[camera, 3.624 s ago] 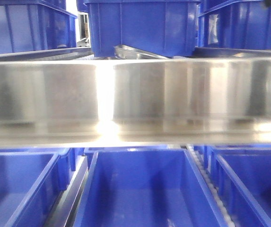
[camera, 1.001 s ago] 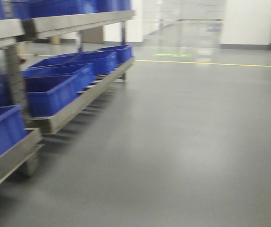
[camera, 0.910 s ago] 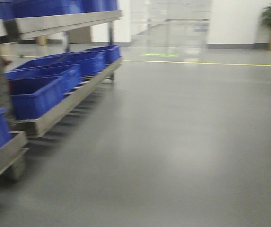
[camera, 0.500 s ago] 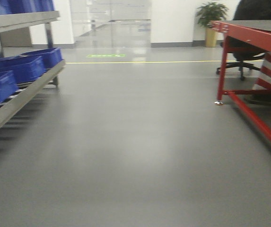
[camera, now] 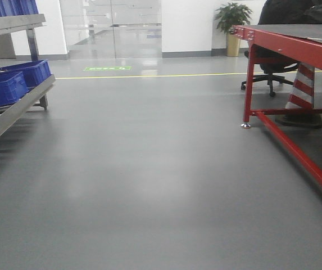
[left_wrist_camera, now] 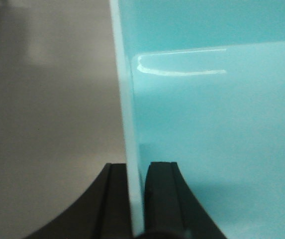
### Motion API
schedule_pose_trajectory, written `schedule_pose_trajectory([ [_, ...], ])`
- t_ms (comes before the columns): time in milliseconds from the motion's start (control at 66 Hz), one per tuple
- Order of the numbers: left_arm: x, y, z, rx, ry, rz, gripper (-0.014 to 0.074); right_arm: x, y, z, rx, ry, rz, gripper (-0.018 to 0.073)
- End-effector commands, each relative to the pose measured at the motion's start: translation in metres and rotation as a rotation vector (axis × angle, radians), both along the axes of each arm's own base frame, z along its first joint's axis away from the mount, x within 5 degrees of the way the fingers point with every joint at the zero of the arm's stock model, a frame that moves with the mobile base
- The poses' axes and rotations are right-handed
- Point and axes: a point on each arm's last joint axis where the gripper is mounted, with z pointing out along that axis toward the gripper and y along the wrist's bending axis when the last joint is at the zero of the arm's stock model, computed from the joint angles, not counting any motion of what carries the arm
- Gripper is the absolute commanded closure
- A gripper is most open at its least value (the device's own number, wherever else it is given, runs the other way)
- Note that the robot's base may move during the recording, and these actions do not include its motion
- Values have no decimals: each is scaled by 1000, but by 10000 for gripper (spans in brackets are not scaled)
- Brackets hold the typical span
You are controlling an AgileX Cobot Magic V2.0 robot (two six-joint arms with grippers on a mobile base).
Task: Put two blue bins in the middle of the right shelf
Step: 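Drive the base to another shelf while holding the teal bin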
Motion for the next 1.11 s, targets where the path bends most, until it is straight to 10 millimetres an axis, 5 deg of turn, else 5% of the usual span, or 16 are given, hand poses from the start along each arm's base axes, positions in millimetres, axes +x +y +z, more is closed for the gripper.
schedule_pose_trajectory([
  [0, 0, -3, 5, -5, -45, -25, 707, -5, 1, 12, 30, -83, 37, 718],
  [1092, 0, -3, 5, -5, -45, -25, 707, -5, 1, 12, 30, -83, 37, 718],
])
